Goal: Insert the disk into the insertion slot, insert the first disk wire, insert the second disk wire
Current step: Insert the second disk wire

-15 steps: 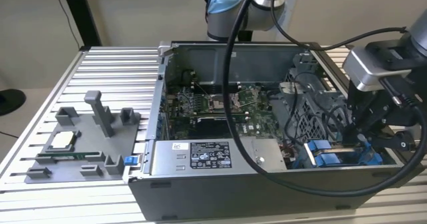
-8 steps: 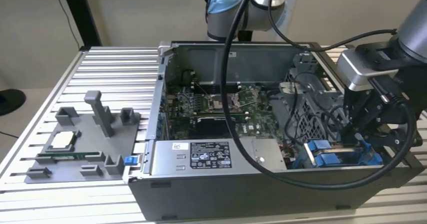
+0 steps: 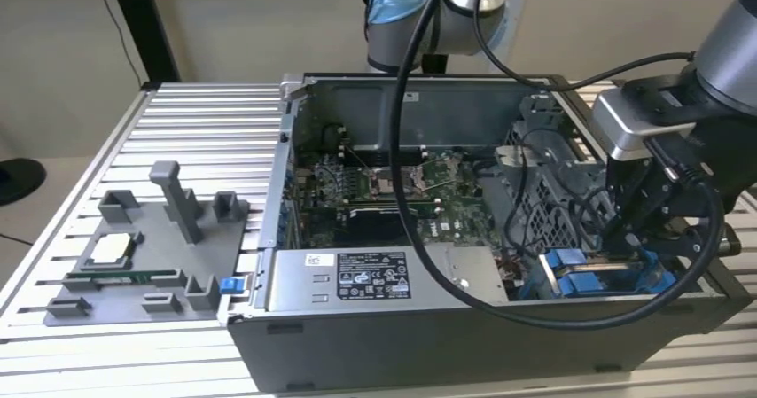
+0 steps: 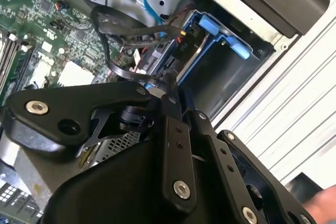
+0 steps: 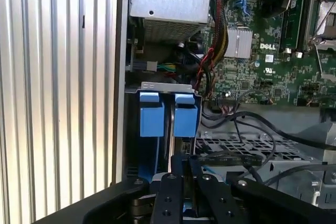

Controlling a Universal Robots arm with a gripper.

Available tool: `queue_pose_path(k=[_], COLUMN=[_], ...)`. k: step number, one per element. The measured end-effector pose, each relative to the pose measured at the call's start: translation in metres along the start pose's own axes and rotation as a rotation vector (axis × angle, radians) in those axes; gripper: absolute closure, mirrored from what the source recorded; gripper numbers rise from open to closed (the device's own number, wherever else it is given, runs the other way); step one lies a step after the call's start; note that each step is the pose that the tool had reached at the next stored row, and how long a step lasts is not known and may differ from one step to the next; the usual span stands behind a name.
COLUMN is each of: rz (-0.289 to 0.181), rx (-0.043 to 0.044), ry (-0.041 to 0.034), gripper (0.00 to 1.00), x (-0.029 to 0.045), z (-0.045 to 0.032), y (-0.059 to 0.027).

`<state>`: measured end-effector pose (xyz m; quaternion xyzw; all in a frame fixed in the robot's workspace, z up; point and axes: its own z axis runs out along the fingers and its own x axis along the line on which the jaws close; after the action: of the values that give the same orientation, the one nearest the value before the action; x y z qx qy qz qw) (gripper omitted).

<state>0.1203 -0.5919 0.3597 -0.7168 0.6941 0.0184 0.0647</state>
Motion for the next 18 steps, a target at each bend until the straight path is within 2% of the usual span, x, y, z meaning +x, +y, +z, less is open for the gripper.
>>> queue_pose_path(k=[3, 5, 18], rz=[-0.001, -0.001, -0.001], rx=[0.008, 0.0103, 0.0129], ry=[0.0003, 0.0007, -0.0053], gripper=[1.0, 1.0, 1.0], x=[-0.0001, 0.0, -0.0002], z=[0.0015, 0.0021, 0.0045], y=[-0.0002, -0.0011, -0.0042])
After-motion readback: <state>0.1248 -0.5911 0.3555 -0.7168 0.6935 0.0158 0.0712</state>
